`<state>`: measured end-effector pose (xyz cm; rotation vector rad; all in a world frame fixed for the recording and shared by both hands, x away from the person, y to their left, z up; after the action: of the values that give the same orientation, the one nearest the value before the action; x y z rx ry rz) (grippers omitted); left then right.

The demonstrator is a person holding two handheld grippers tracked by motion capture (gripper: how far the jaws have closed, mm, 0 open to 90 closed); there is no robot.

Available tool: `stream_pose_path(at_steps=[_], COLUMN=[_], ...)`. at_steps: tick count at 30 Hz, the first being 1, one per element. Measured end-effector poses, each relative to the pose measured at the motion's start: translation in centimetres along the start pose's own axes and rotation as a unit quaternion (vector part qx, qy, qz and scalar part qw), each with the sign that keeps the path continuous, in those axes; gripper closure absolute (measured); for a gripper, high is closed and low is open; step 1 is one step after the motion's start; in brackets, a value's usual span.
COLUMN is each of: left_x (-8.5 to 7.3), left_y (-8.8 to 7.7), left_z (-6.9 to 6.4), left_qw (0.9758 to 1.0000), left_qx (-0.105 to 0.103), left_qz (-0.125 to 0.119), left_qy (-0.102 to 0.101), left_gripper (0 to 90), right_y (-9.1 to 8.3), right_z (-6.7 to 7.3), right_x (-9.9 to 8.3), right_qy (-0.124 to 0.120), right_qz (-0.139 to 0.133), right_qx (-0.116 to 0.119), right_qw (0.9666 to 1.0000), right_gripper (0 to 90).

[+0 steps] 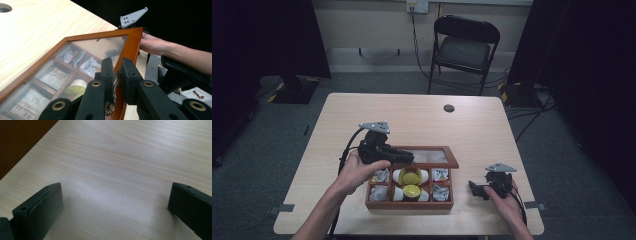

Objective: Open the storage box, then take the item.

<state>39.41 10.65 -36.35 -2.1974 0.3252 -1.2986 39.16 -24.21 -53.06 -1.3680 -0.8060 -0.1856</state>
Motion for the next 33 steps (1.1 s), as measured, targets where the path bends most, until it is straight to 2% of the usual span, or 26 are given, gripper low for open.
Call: stream_pose_path(at_steps=[11, 13, 15, 16, 18, 19, 20, 21, 25, 33], left_x=[0.1, 0.1, 0.0, 0.0, 0.1, 0.1, 0.1, 0.1, 0.2, 0.2], left_y=[-0.1, 0.0, 0.0, 0.0, 0.0, 0.0, 0.0, 0.0, 0.0, 0.0], left_z=[0.1, 0.0, 0.0, 0.0, 0.0, 0.0, 0.0, 0.0, 0.0, 0.0], left_qw=[1.0000, 1.0000, 1.0000, 1.0000, 1.0000, 1.0000, 1.0000, 1.0000, 1.0000, 1.0000], left_qx=[0.000, -0.001, 0.000, 0.000, 0.000, 0.001, 0.001, 0.001, 0.001, 0.003], left_qz=[0.000, 0.002, 0.003, 0.003, 0.004, 0.003, 0.003, 0.004, 0.004, 0.004], left_qy=[-0.002, -0.001, -0.001, -0.001, 0.000, 0.000, -0.001, 0.000, -0.001, -0.002], left_gripper=[80.9, 80.9, 80.9, 80.9, 81.0, 80.9, 80.9, 81.0, 80.9, 81.0], right_y=[-0.1, -0.3, -0.6, -0.7, -1.0, -1.2, -1.4, -1.6, -2.1, -3.8], right_z=[0.0, 0.0, 0.1, 0.2, 0.4, 0.5, 0.7, 0.8, 1.5, 2.4], right_x=[-0.1, 0.0, 0.0, 0.1, 0.2, 0.3, 0.4, 0.5, 0.5, 0.8], right_qy=[-0.002, -0.006, -0.004, -0.007, -0.013, -0.016, -0.022, -0.024, -0.029, -0.032], right_qz=[0.001, 0.005, 0.002, -0.003, -0.009, -0.015, -0.021, -0.025, -0.031, -0.049], right_qx=[0.002, 0.006, 0.007, 0.011, 0.016, 0.019, 0.020, 0.023, 0.045, 0.074], right_qw=[1.0000, 1.0000, 1.0000, 0.9999, 0.9997, 0.9996, 0.9993, 0.9991, 0.9981, 0.9955], right_gripper=[0.0, 4.1, 17.0, 18.9, 11.7, 16.2, 16.5, 13.2, 14.1, 20.3])
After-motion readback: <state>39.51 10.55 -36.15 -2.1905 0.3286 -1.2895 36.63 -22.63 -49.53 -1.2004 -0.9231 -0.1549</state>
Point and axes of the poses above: each handheld gripper's, and its own axes: y roughly forward along the jaws, x roughly out of its top, z roughly to its left, the point moved 4 cm from there along y, roughly forward along the jaws, and after that the axes turned 7 degrees about z, right-handed, at the moved point
